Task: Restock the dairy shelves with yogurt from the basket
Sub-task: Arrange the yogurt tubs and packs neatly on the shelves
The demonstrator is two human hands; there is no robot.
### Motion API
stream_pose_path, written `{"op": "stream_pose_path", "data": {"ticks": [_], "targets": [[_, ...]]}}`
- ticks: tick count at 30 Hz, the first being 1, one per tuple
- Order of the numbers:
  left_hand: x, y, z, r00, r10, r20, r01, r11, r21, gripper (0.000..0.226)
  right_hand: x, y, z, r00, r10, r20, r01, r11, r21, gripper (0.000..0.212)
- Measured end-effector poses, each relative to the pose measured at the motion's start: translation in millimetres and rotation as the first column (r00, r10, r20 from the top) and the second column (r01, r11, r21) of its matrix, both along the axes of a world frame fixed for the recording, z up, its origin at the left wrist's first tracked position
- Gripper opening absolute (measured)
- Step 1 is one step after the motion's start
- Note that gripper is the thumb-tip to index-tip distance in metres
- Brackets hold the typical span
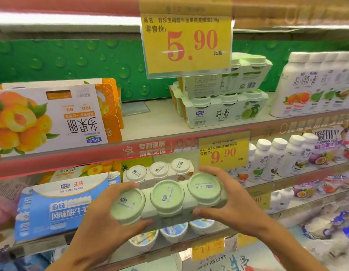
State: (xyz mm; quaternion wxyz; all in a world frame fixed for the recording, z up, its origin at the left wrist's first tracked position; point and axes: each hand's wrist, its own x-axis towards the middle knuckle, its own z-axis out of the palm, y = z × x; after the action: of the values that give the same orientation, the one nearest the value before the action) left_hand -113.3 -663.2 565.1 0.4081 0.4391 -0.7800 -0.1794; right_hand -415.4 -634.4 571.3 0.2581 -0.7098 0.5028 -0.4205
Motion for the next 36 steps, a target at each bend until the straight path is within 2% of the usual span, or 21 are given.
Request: {"op": "stream_pose_path", "data": {"ticks": [5,8,12,16,22,24,27,29,31,34,36], "targets": [[-18,-4,51,0.997,-0.018,-0.072,0.015,0.999,-0.051,0.074,-10,-1,43,0.981,-0.060,0.183,0.080,0.991,-0.105,0.078],[-31,-8,70,0.980,-0.029,-0.196,0.024,0.999,-0.023,0.073,-16,-2,64,0.959,-0.069,0.276,0.117,0.980,-0.158,0.071],[-53,-11,87,0.906,0.004,-0.423,0.019,0.999,0.049,0.073,-27,-5,85,0.921,-0.091,0.379,0.177,0.964,-0.199,0.060],[-79,-14,102,0.833,-0.041,-0.551,0.103,0.991,0.082,0.062,-44,-5,99,0.880,-0.045,0.472,0.134,0.979,-0.156,0.060],[-128,-17,117,0.827,-0.108,-0.551,0.182,0.980,0.082,0.063,-87,-1,99,0.837,-0.045,0.545,0.114,0.989,-0.094,0.074],[-139,-21,118,0.835,-0.156,-0.527,0.247,0.963,0.106,0.068,-100,2,99,0.803,-0.044,0.594,0.142,0.983,-0.119,0.071],[-149,-36,125,0.799,-0.204,-0.566,0.344,0.927,0.151,0.071,-116,5,98,0.770,-0.040,0.636,0.178,0.972,-0.154,0.063],[-152,-54,132,0.800,-0.139,-0.584,0.253,0.960,0.119,0.060,-128,4,96,0.762,-0.066,0.645,0.220,0.962,-0.162,0.065],[-154,-73,140,0.840,-0.018,-0.543,0.073,0.994,0.079,0.055,-139,2,93,0.756,-0.101,0.647,0.270,0.948,-0.168,0.071],[-163,-95,153,0.905,0.104,-0.413,-0.061,0.991,0.115,0.079,-155,0,92,0.757,-0.137,0.639,0.312,0.935,-0.169,0.068],[-172,-105,162,0.913,0.116,-0.391,-0.060,0.986,0.153,0.076,-162,0,90,0.765,-0.138,0.629,0.302,0.940,-0.161,0.056]]}}
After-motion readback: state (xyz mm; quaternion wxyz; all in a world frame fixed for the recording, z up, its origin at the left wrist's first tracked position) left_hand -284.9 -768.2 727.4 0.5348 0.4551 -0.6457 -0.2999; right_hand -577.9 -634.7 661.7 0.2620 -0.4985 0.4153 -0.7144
